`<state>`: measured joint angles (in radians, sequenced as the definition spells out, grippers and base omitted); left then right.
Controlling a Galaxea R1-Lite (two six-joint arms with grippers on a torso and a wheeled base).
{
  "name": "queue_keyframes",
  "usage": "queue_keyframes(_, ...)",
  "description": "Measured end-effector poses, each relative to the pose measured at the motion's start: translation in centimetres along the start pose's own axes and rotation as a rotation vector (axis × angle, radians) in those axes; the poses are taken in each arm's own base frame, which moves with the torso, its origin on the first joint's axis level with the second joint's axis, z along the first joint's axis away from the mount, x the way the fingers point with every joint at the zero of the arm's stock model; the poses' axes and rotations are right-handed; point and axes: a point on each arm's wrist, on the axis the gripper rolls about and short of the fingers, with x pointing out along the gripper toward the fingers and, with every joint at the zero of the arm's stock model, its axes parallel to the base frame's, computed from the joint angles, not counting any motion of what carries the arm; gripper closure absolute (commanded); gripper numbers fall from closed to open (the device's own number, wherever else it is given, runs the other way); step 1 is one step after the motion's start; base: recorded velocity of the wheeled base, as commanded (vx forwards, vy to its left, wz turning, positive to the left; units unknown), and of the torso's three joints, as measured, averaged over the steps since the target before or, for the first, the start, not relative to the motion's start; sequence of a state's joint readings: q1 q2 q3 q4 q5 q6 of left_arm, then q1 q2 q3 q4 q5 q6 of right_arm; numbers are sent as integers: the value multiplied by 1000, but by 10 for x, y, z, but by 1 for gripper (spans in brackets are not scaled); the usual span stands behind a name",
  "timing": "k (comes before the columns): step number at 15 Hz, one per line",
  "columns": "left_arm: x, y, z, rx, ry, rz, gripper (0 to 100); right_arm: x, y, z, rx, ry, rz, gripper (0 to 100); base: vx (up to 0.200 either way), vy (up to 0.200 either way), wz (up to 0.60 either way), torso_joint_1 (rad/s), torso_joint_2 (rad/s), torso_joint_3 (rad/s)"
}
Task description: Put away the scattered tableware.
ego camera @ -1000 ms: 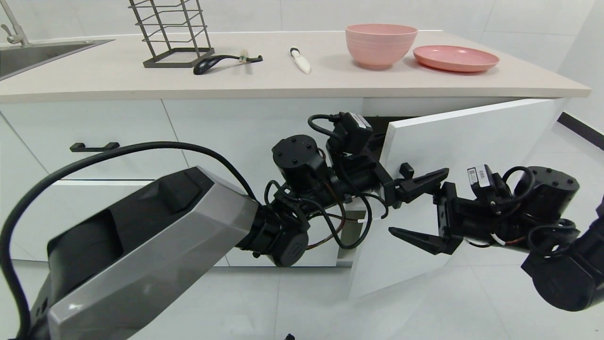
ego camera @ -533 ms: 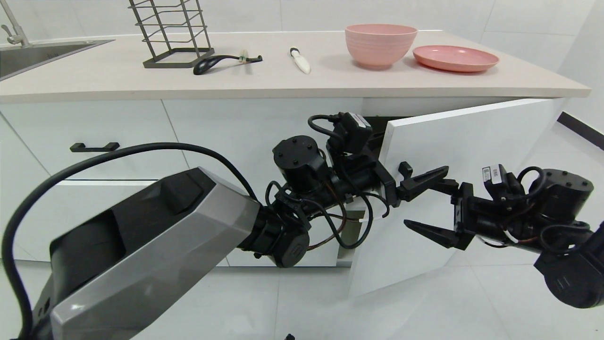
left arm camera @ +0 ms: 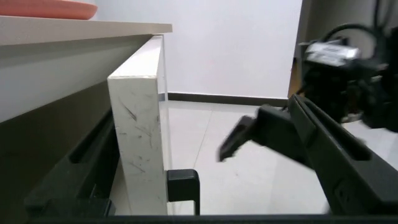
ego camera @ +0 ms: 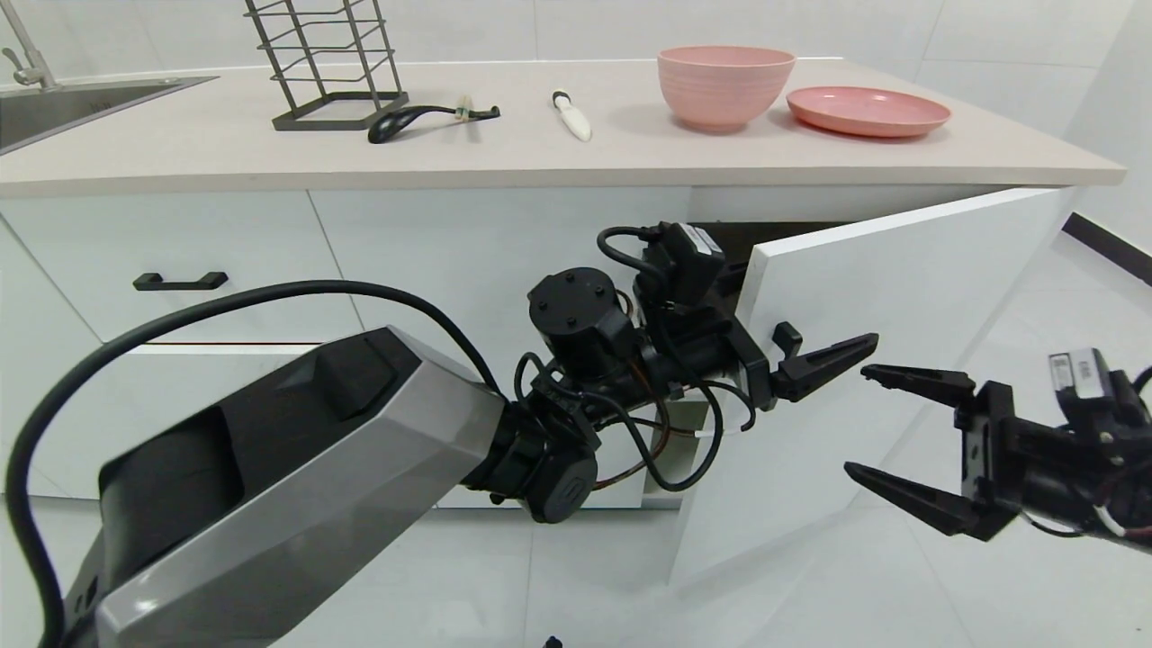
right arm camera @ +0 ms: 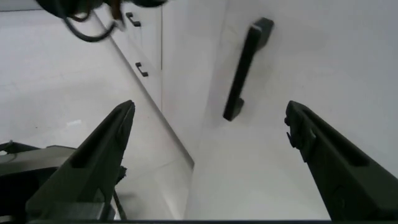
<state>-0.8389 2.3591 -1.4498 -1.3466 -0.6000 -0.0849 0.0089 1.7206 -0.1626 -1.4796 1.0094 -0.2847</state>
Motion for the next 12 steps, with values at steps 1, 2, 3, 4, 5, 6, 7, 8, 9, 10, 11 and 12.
queue_keyframes(1, 0, -1, -1, -1, -1, -2, 0, -7, 10, 6, -13, -7, -3, 0, 0, 0, 0, 0, 0, 0)
queue_keyframes(2, 1, -2, -2, -2, 0, -3, 0, -15, 21, 14, -34, -19, -4, 0, 0, 0, 0, 0, 0, 0)
queue_keyframes(3, 1, -3, -3, -2, 0, -4, 0, -21, 33, 23, -63, -40, 6, 0, 0, 0, 0, 0, 0, 0)
queue_keyframes(4, 2, -5, -5, -5, 1, -7, 0, -23, 45, 32, -96, -68, 29, 0, 0, 0, 0, 0, 0, 0)
queue_keyframes(5, 4, -8, -7, -9, 2, -13, 0, -26, 55, 41, -134, -101, 52, 0, 0, 0, 0, 0, 0, 0)
queue_keyframes(6, 5, -10, -10, -13, 4, -19, 0, -29, 63, 50, -174, -135, 63, 0, 0, 0, 0, 0, 0, 0)
queue_keyframes(7, 6, -13, -12, -15, 3, -26, 0, -32, 66, 57, -210, -159, 43, 0, 0, 0, 0, 0, 0, 0)
queue_keyframes(8, 7, -15, -14, -18, 3, -29, 0, -35, 64, 69, -260, -189, 1, 0, 0, 0, 0, 0, 0, 0)
queue_keyframes(9, 7, -16, -17, -20, 3, -21, 0, -37, 63, 81, -314, -226, -30, 0, 0, 0, 0, 0, 0, 0)
queue_keyframes(10, 7, -16, -20, -19, 1, -14, 0, -39, 61, 92, -358, -256, -52, 0, 0, 0, 0, 0, 0, 0)
queue_keyframes(11, 7, -17, -22, -20, 1, -14, 0, -41, 61, 100, -389, -279, -74, 0, 0, 0, 0, 0, 0, 0)
queue_keyframes(12, 7, -18, -25, -23, 4, -14, 0, -42, 60, 106, -409, -294, -107, 0, 0, 0, 0, 0, 0, 0)
